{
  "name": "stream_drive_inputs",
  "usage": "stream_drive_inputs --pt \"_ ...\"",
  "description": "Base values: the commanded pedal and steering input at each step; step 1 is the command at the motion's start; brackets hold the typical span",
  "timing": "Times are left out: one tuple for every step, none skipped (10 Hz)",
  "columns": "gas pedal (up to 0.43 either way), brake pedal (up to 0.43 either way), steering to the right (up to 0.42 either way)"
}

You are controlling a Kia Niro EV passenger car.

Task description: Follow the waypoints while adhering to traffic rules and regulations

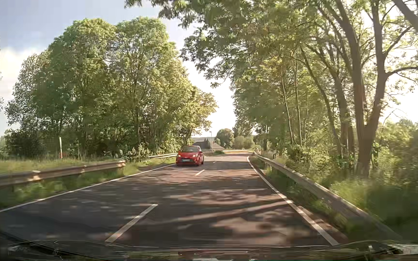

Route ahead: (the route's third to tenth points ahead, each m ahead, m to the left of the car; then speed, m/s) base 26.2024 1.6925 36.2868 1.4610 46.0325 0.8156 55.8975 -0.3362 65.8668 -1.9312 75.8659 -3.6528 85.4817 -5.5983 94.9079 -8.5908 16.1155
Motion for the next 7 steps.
stream_drive_inputs --pt "0.138 0.0 0.008" --pt "0.138 0.0 0.008" --pt "0.138 0.0 0.008" --pt "0.138 0.0 0.009" --pt "0.138 0.0 0.01" --pt "0.138 0.0 0.01" --pt "0.138 0.0 0.011"
